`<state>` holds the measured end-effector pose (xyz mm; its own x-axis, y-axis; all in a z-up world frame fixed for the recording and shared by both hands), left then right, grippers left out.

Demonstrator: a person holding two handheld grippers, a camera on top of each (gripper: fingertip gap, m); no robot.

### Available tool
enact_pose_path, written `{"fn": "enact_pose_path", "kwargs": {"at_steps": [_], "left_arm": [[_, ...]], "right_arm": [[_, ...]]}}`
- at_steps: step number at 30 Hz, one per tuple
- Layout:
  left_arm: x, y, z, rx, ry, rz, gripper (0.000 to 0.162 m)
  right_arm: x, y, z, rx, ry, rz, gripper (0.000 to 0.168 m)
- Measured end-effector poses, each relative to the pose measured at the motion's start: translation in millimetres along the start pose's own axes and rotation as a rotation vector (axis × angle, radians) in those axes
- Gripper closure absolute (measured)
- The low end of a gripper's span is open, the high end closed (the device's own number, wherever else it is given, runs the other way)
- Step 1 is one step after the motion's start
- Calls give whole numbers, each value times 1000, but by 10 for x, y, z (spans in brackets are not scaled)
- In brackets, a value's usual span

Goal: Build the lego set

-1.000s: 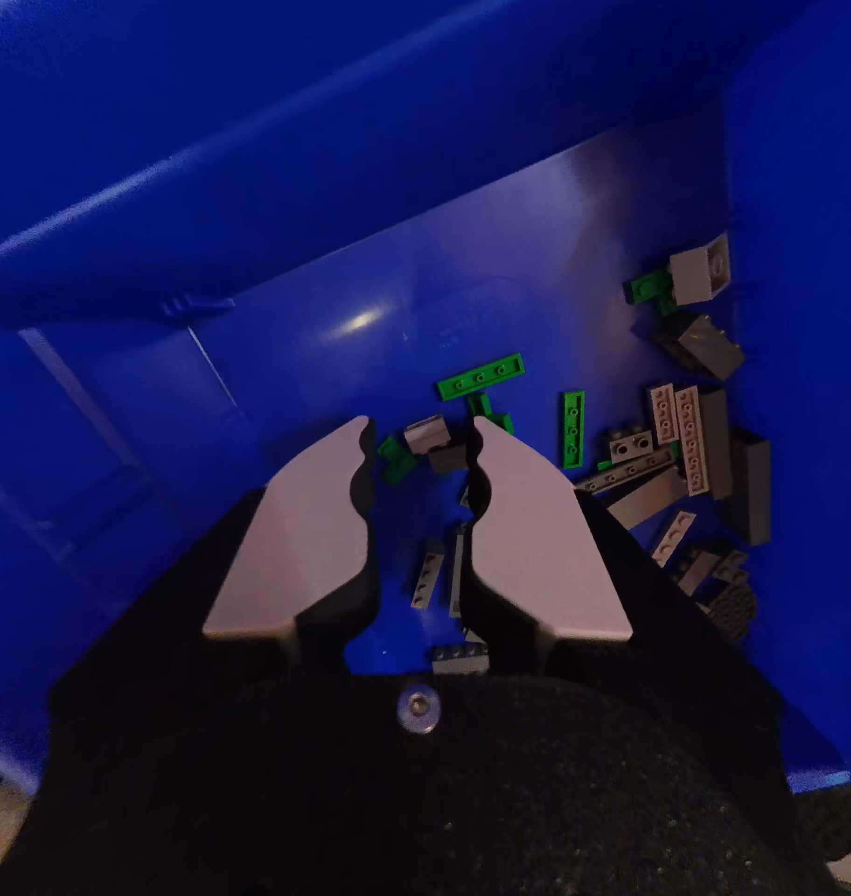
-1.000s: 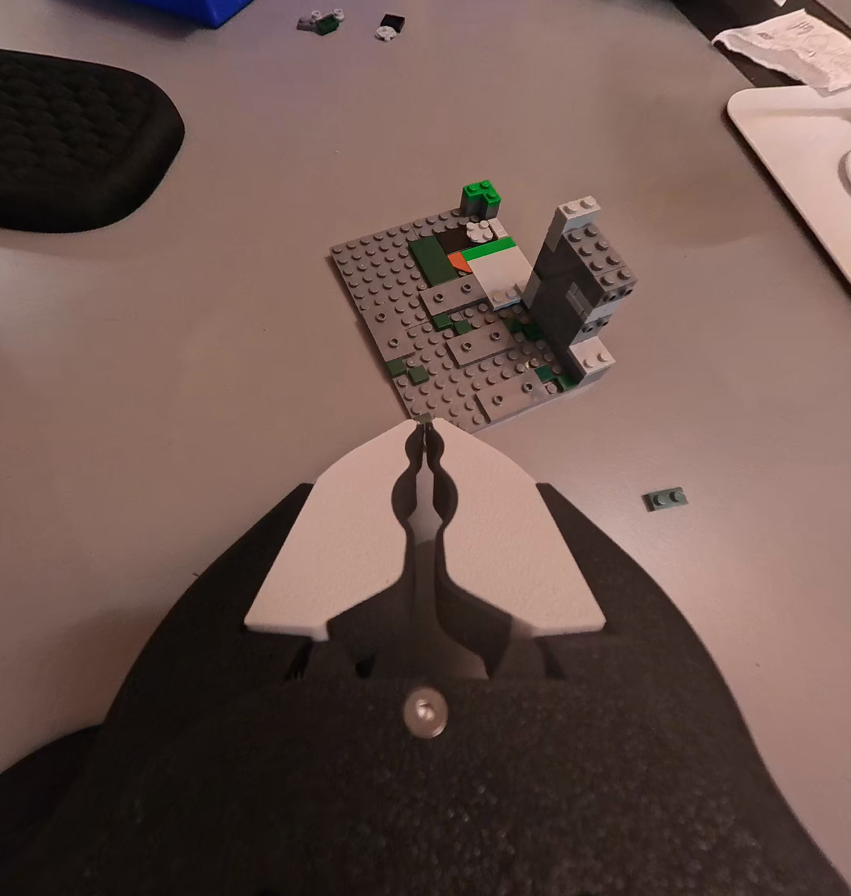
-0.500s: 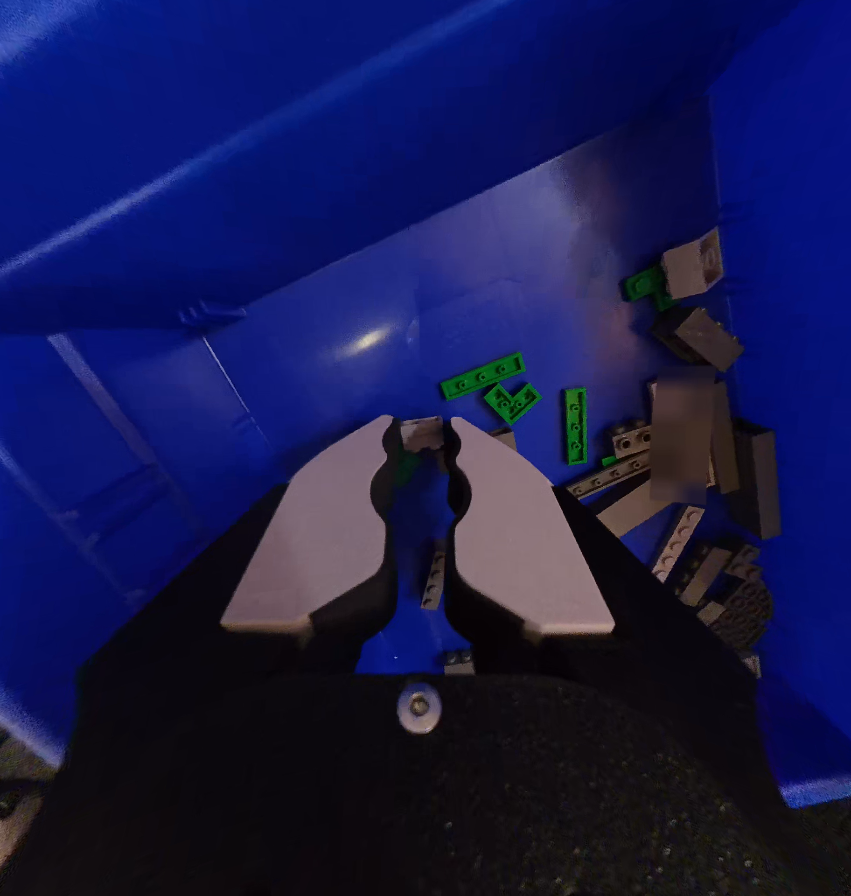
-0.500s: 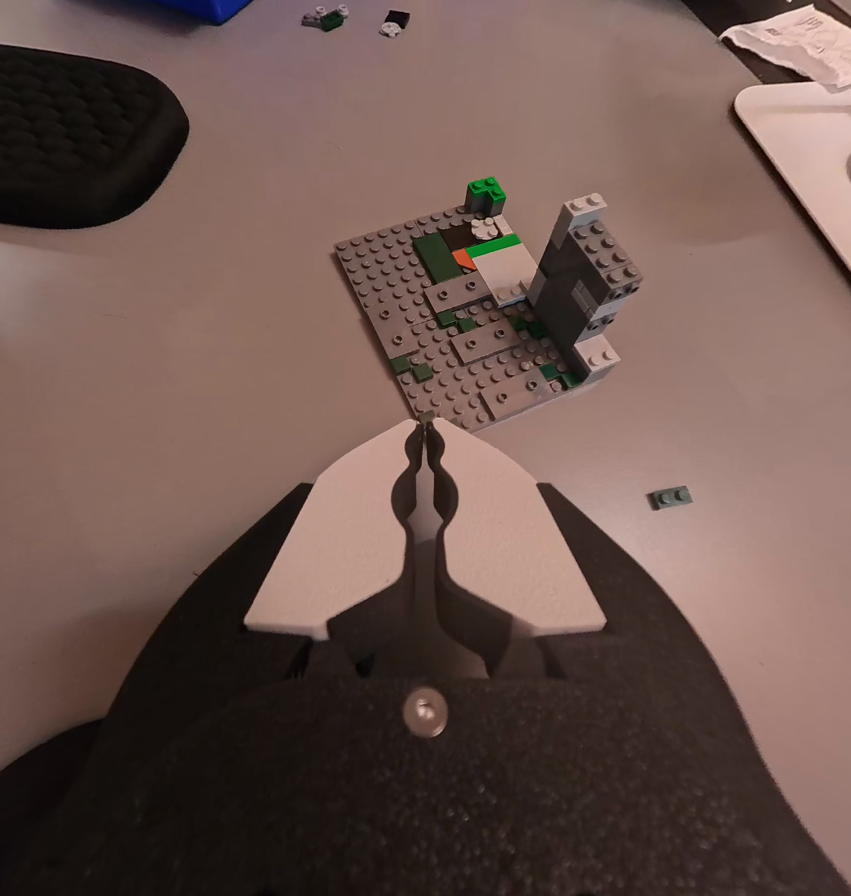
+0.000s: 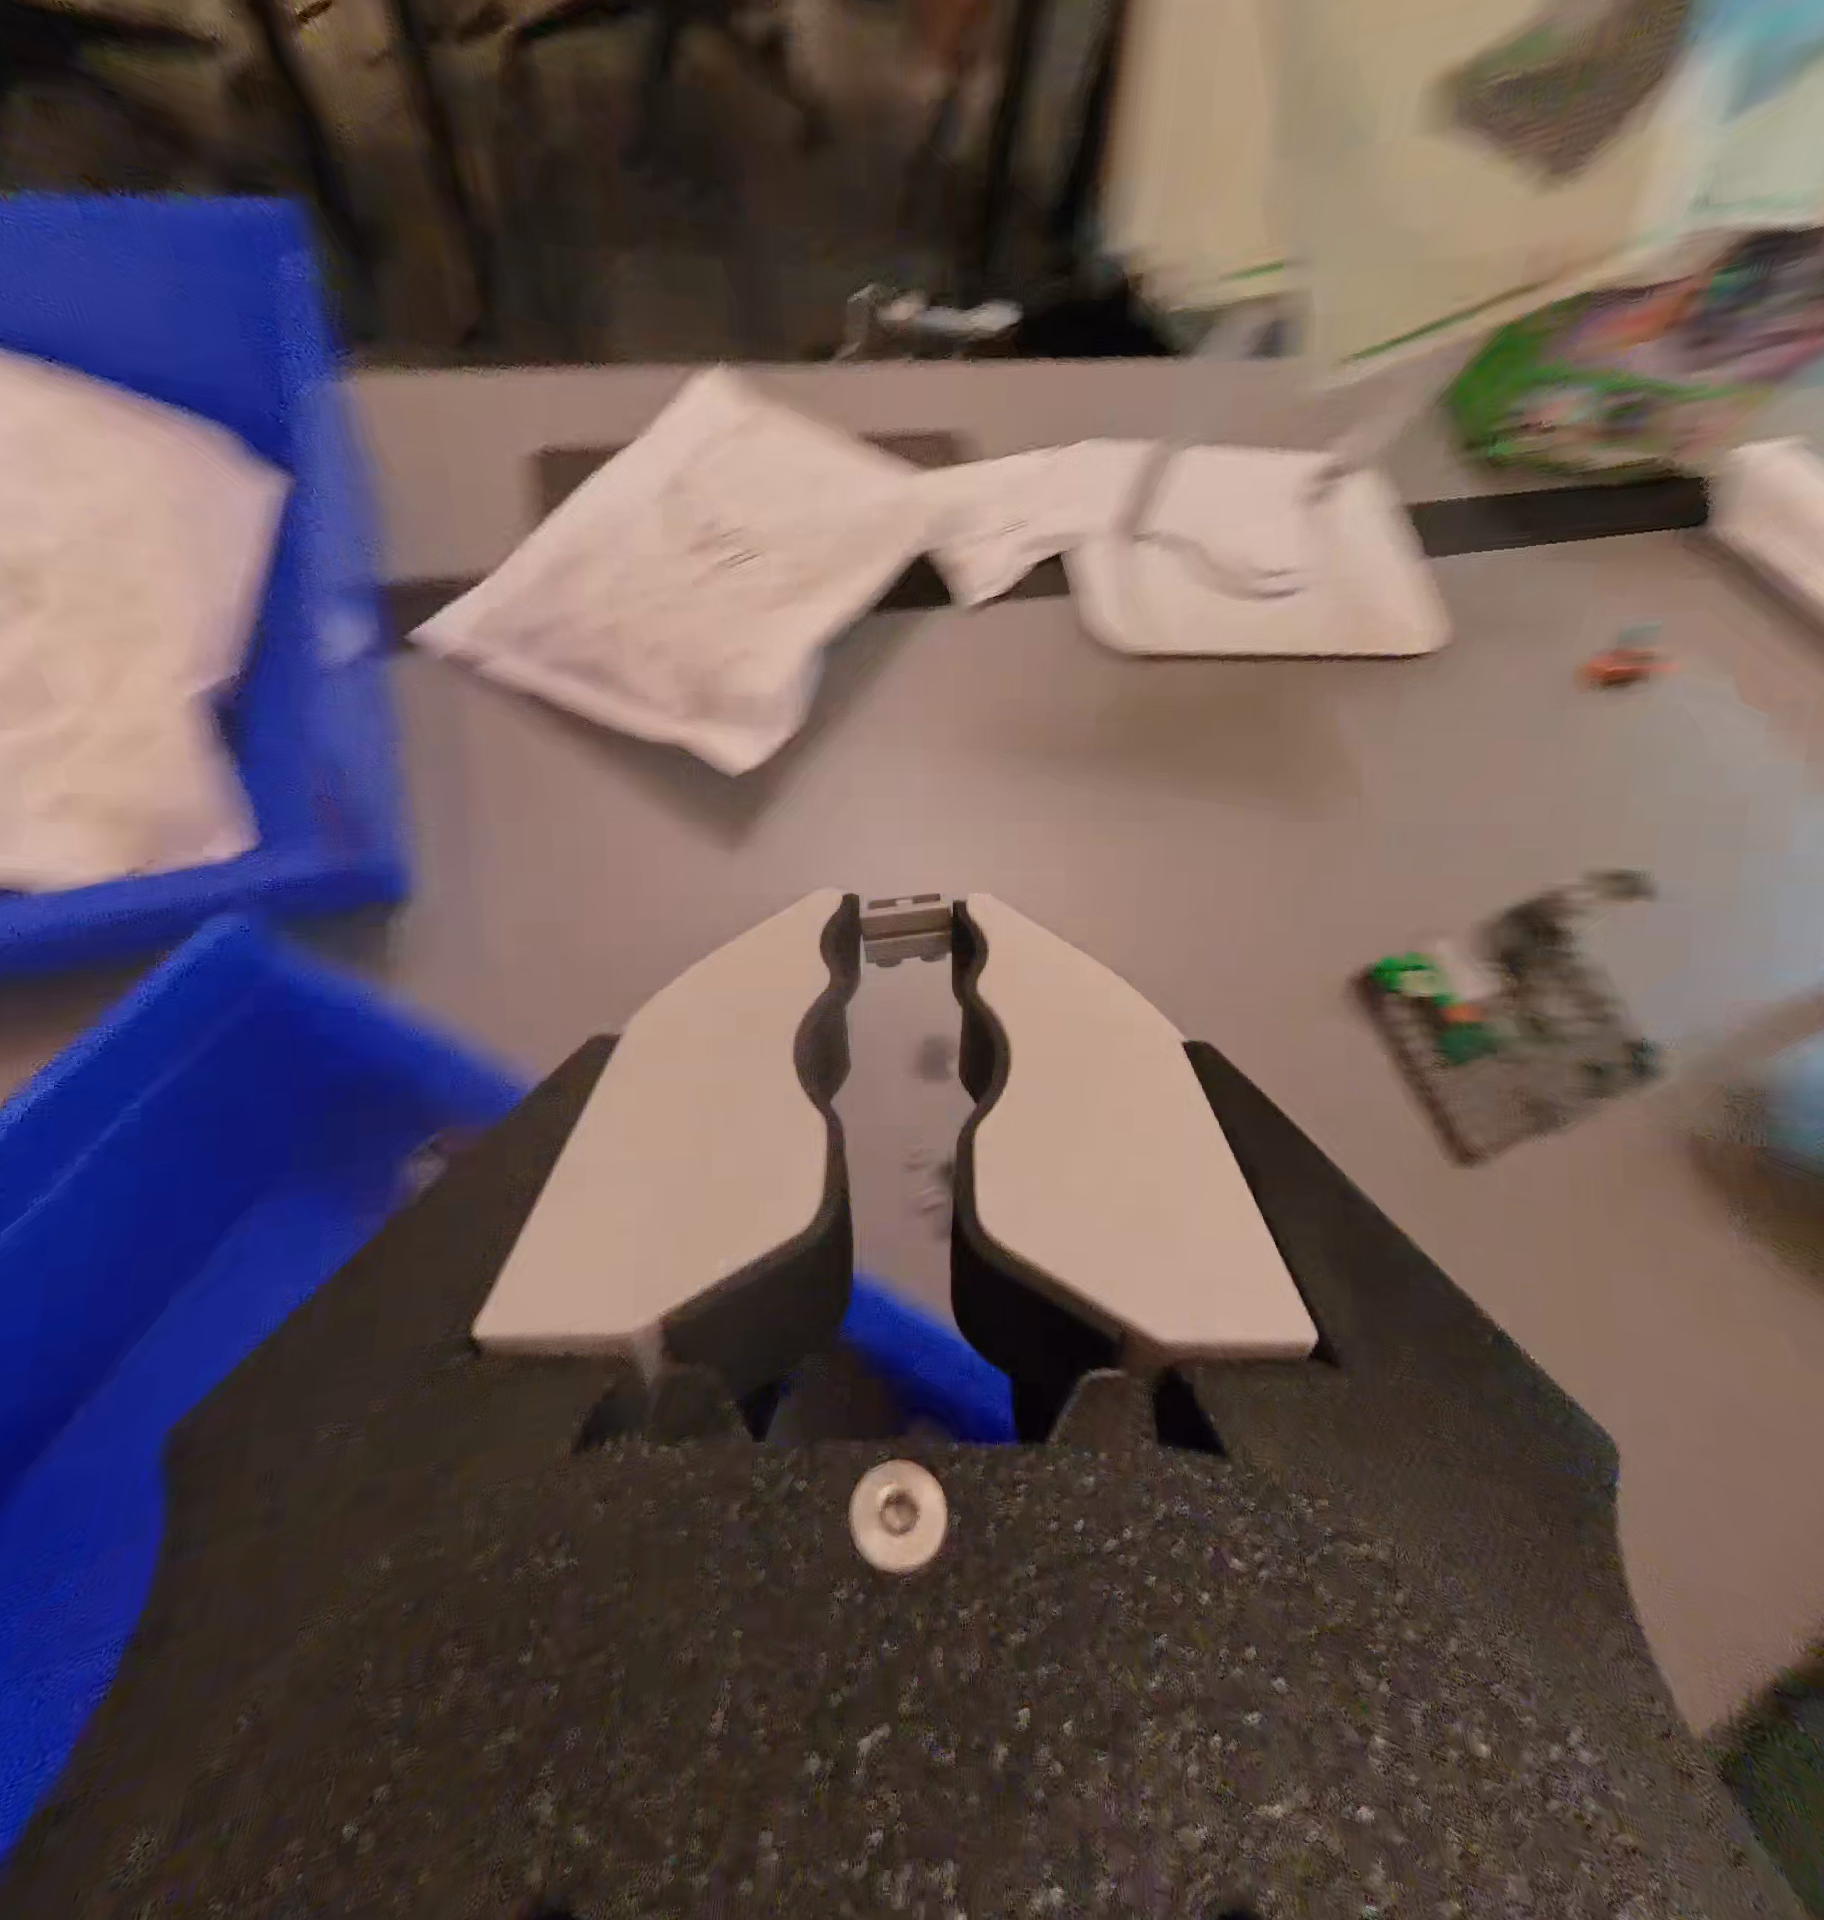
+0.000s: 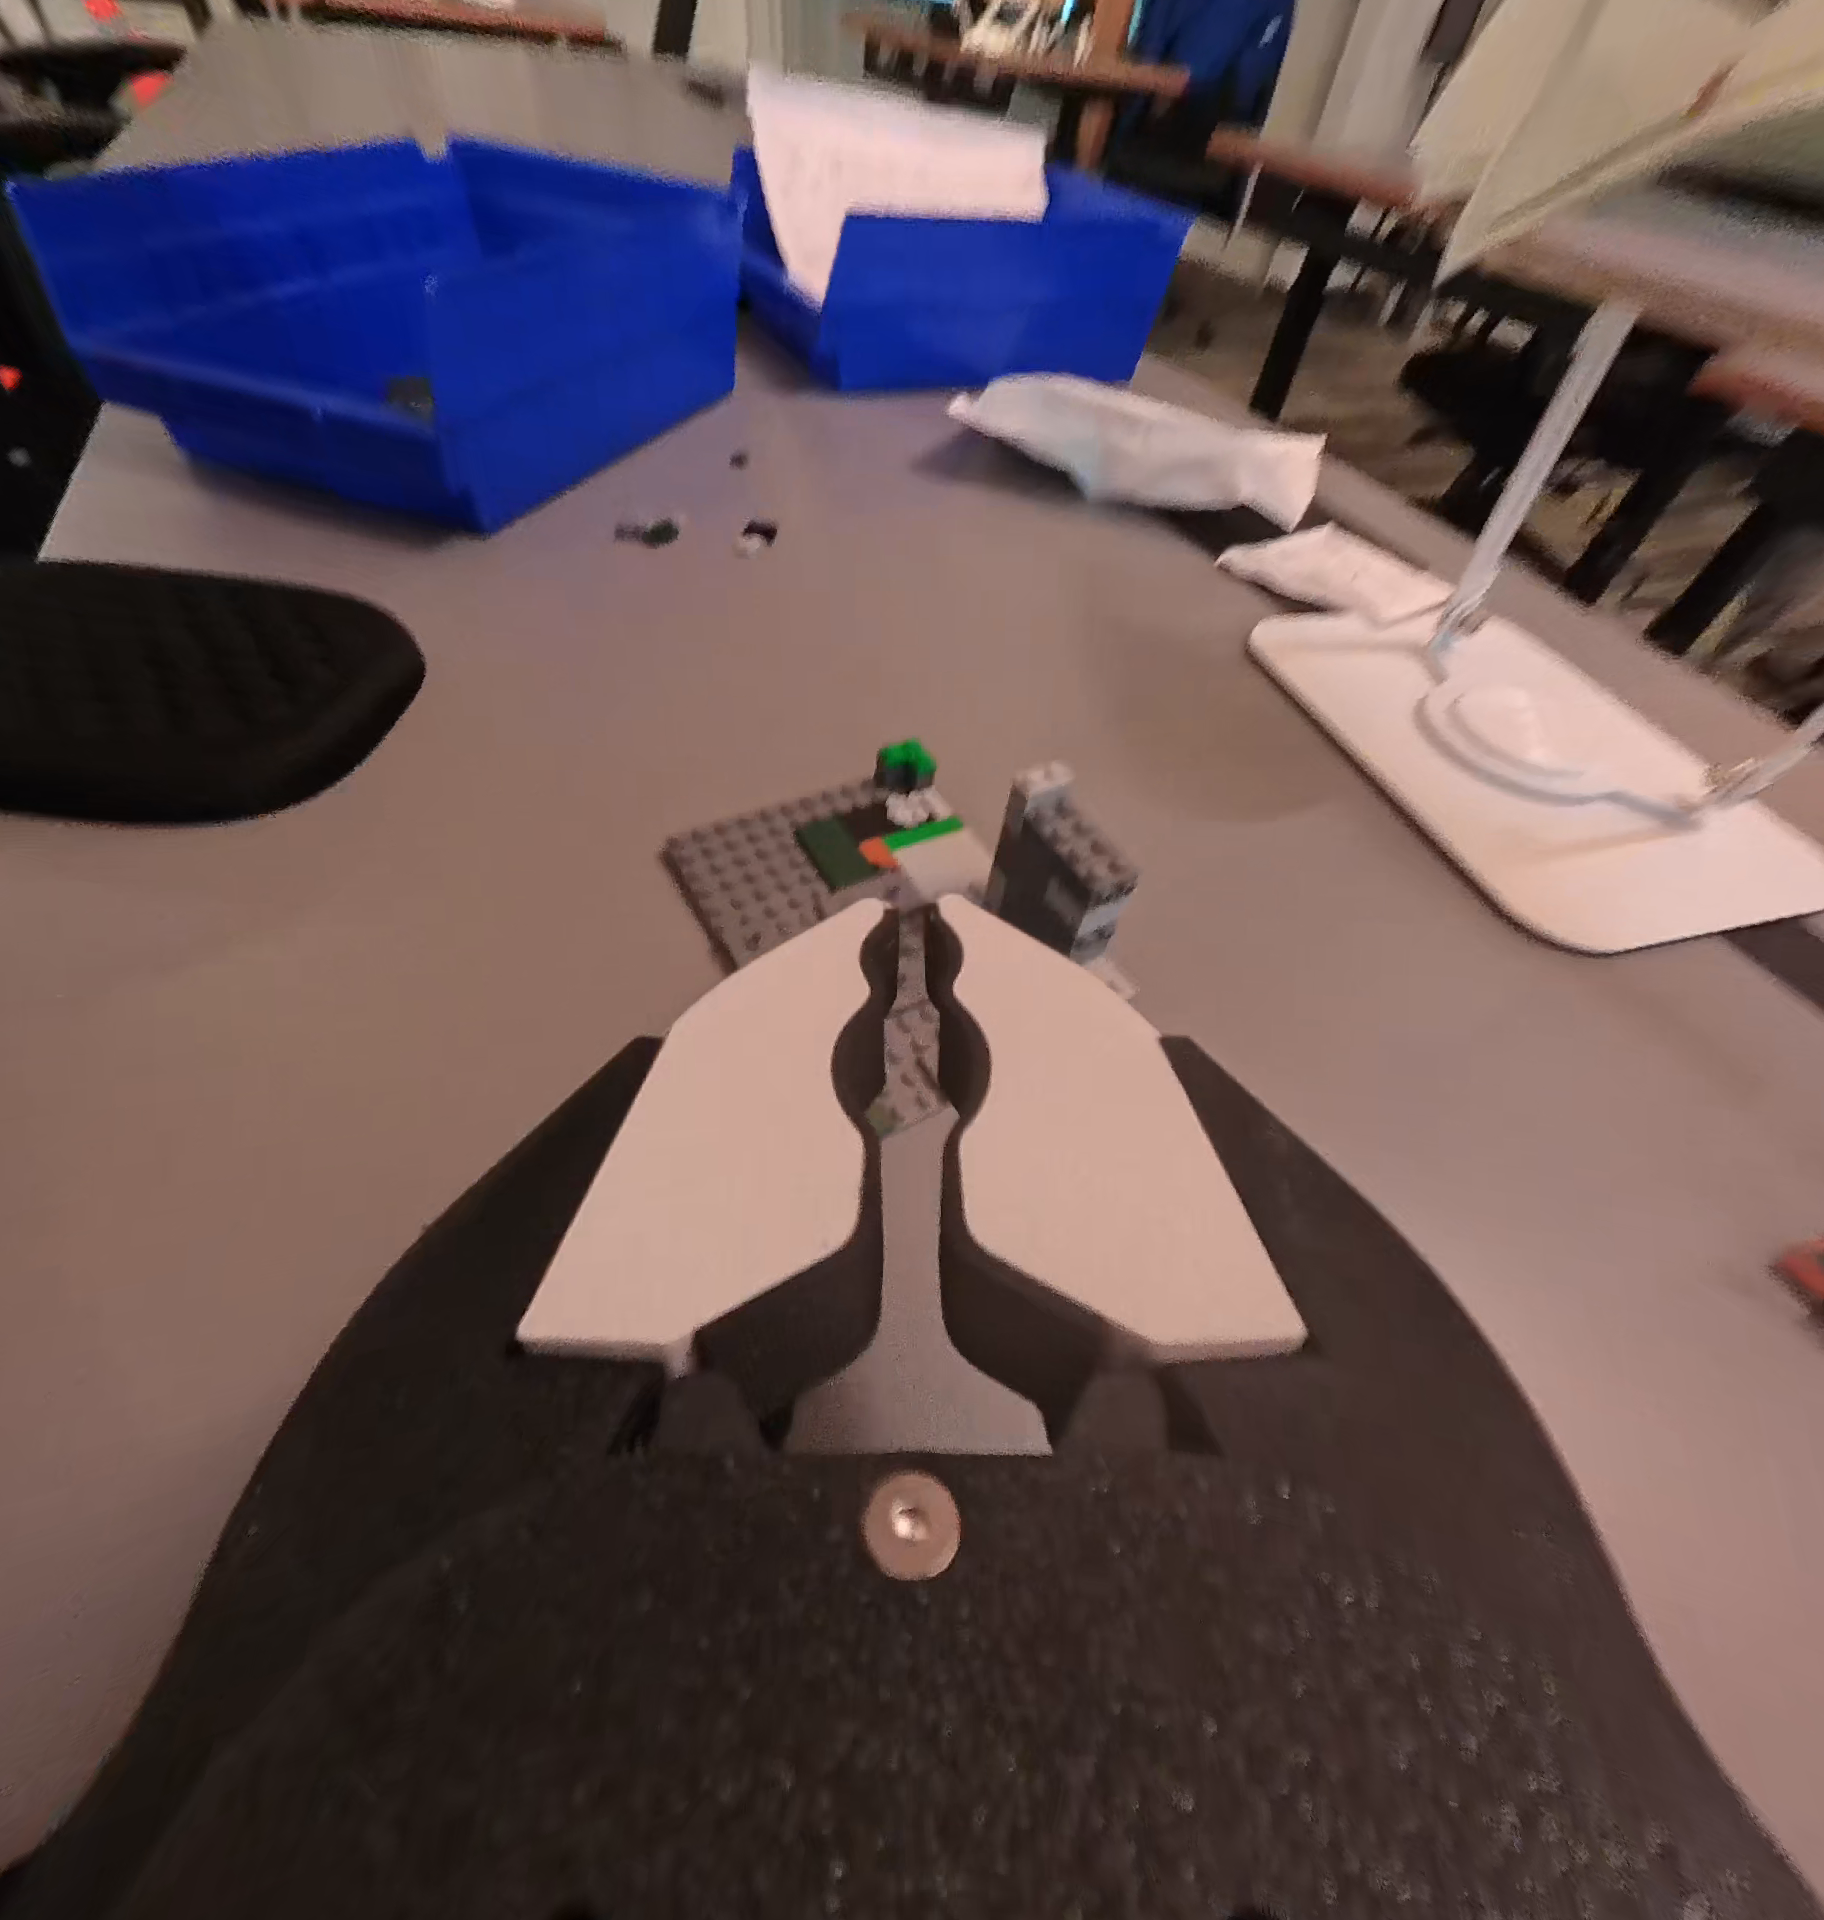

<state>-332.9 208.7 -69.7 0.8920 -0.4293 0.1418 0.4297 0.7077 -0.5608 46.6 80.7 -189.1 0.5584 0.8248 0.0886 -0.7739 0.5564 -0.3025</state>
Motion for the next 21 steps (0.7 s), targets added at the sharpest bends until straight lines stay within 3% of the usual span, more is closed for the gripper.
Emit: {"fn": "enact_pose_path", "kwargs": {"at_steps": [4, 9, 15, 21], "left_arm": [[1094, 204, 74, 90, 7, -337, 146], [2127, 410, -19, 104, -171, -772, 146], [2826, 564, -181, 84, -398, -1096, 146], [3148, 543, -294, 93, -580, -1246, 146]], "right_arm": [[12, -55, 263, 99, -129, -123, 164], [-90, 8, 483, 76, -329, -209, 161], [-115, 71, 917, 174, -357, -271, 162], [-150, 208, 1104, 234, -308, -308, 160]]}}
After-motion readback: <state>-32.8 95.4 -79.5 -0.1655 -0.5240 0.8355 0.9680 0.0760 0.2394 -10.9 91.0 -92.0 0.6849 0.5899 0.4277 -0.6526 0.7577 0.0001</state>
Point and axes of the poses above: each gripper's, where its closed fingertips meet, y out along the fingers, z out of its top, x = y × z across the jaws, the point moved 1 cm from there along -y, back along the fingers
